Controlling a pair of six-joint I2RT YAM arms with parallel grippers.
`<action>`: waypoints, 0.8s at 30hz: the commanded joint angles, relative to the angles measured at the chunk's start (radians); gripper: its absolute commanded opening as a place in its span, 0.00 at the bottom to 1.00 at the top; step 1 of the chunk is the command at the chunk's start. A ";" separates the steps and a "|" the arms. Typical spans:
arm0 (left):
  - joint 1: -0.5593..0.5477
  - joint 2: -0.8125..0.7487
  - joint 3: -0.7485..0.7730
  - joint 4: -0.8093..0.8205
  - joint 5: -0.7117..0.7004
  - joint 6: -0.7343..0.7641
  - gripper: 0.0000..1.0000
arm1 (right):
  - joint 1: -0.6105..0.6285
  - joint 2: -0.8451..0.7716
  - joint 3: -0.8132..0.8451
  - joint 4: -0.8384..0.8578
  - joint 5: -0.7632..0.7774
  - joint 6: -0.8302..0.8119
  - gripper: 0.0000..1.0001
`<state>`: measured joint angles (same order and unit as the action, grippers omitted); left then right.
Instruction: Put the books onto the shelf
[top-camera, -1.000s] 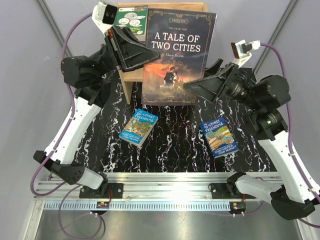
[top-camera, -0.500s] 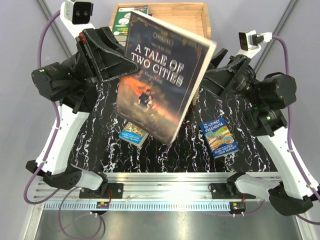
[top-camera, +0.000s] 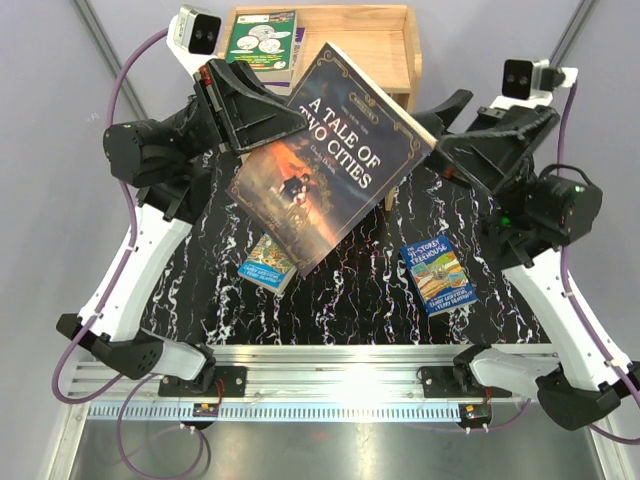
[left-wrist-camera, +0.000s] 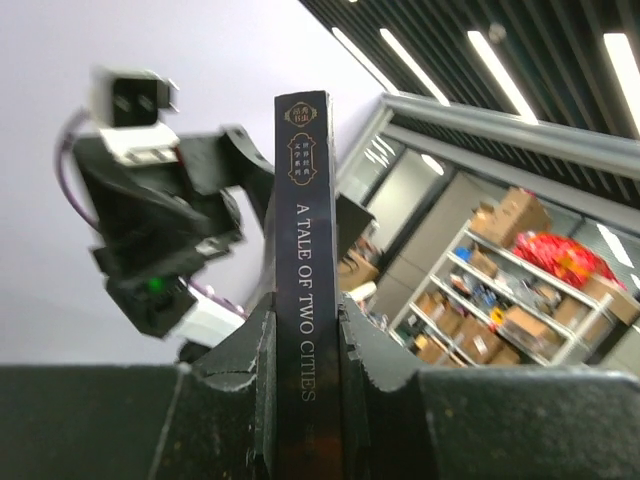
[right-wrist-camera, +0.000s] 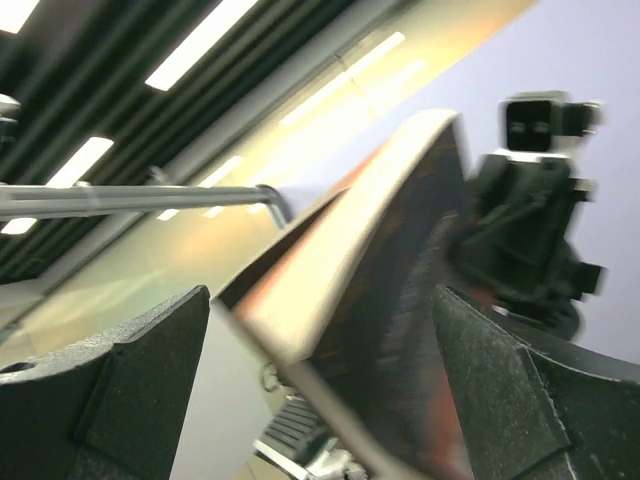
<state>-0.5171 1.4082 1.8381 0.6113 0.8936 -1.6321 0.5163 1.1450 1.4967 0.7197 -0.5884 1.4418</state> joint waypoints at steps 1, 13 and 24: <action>0.020 -0.022 -0.008 -0.025 -0.226 0.057 0.00 | 0.002 -0.036 -0.076 0.259 0.090 0.158 1.00; -0.024 0.031 0.191 -0.522 -0.340 0.400 0.00 | 0.005 -0.079 0.098 -0.376 0.010 -0.235 1.00; -0.130 0.000 0.142 -0.699 -0.516 0.566 0.00 | 0.057 0.093 0.359 -0.920 0.068 -0.514 0.83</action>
<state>-0.6193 1.4105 1.9800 -0.0563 0.4904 -1.1362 0.5312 1.1812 1.8252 -0.0460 -0.5125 1.0210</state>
